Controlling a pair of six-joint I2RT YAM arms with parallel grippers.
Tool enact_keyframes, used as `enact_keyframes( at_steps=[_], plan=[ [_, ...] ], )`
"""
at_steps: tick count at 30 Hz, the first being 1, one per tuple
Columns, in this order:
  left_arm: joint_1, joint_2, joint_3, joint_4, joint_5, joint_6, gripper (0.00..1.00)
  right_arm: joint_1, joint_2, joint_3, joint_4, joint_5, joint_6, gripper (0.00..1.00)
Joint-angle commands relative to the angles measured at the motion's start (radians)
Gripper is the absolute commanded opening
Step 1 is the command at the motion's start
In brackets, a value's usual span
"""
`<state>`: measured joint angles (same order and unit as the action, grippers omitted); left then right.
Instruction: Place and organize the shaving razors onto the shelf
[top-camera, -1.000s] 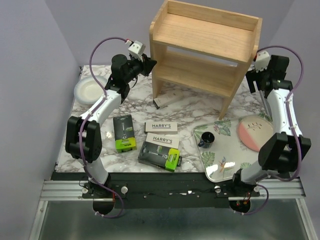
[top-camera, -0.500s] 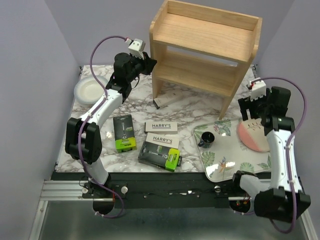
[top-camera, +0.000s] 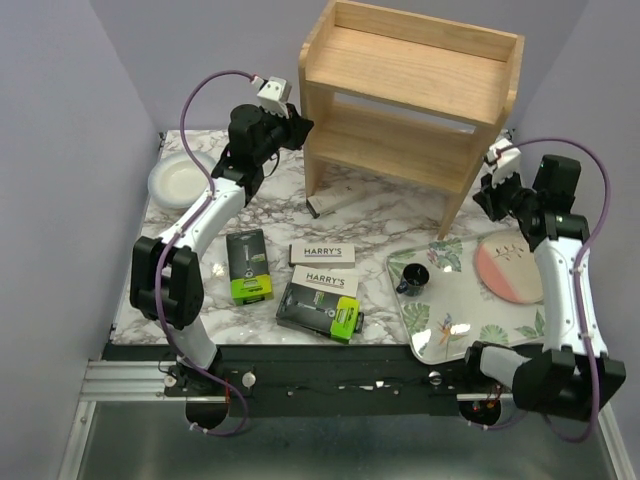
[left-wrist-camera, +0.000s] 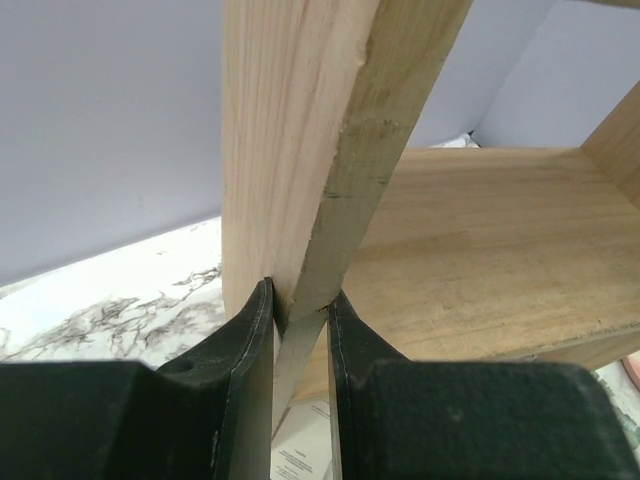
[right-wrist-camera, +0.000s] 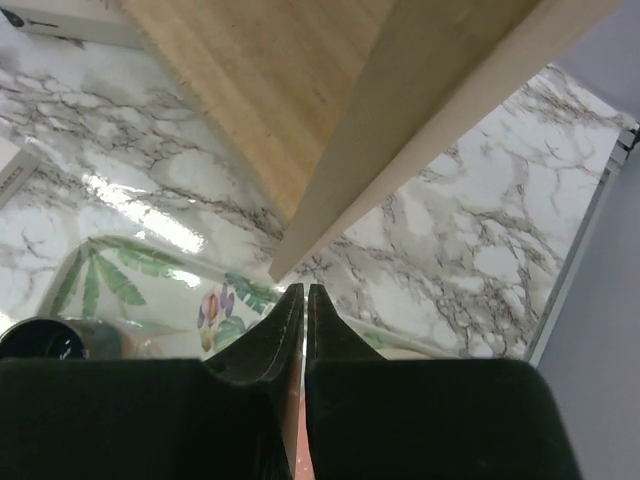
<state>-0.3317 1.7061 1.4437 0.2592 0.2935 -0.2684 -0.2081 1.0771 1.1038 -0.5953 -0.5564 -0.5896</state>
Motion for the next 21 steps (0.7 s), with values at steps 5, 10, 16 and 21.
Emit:
enact_keyframes(
  at_steps=[5,10,16,21],
  plan=[
    [-0.026,-0.108,-0.011,-0.084,0.026,-0.04,0.0,0.033,0.286,0.286,0.111,-0.039,0.019,0.11],
    [-0.01,-0.117,-0.006,-0.136,0.018,-0.037,0.0,0.084,0.446,0.43,0.071,-0.034,-0.012,0.11],
    [0.005,-0.143,0.001,-0.178,-0.03,-0.002,0.03,0.154,0.524,0.478,0.071,-0.016,0.016,0.12],
    [0.045,-0.142,0.021,-0.207,-0.05,0.018,0.02,0.196,0.523,0.432,0.118,-0.005,0.043,0.12]
  ],
)
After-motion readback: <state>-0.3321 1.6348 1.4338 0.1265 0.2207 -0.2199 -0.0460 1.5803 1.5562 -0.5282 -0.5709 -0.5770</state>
